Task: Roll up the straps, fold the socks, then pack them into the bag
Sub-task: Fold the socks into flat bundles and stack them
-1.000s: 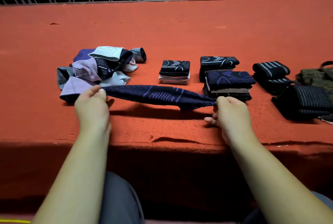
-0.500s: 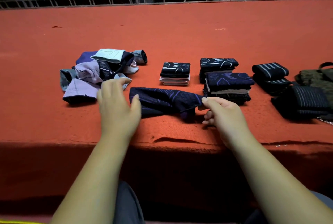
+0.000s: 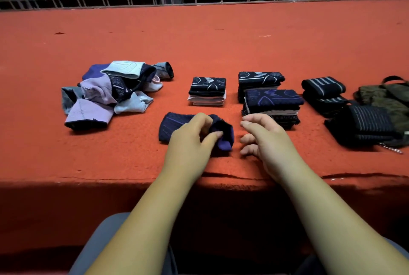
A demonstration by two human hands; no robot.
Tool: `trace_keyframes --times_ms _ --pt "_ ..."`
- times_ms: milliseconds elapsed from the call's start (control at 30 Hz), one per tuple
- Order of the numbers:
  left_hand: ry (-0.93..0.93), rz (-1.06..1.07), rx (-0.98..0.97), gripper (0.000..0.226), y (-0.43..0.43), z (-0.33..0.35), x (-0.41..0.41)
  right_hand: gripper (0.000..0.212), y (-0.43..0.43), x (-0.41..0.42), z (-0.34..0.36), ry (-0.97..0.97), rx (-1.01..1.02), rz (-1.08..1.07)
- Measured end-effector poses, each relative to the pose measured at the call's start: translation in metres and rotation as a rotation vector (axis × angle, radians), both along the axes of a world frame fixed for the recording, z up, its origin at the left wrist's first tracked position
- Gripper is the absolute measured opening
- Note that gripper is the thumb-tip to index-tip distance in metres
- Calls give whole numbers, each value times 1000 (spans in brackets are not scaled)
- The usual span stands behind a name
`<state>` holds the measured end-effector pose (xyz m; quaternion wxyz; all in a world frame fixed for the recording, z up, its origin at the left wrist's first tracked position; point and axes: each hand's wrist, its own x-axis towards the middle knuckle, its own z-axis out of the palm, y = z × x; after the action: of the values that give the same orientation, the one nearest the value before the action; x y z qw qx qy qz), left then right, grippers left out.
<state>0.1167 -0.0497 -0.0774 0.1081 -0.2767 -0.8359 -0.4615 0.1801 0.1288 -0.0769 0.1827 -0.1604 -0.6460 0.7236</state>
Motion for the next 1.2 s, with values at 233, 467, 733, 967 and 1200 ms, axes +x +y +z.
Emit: trace_keyframes --times_ms 233,467,733,967,1200 --pt "-243 37 355 11 -3 2 -3 23 -2 7 6 -82 189 182" --pt "-332 66 442 10 -5 5 1 17 -1 13 1 -43 348 358" --pt "-113 167 225 24 -11 15 4 10 -10 14 6 -35 352 256" --pt "17 70 192 26 -12 20 10 18 -16 15 13 -66 353 23" --pt "116 -128 54 49 -24 16 -12 24 -6 15 17 -27 201 74"
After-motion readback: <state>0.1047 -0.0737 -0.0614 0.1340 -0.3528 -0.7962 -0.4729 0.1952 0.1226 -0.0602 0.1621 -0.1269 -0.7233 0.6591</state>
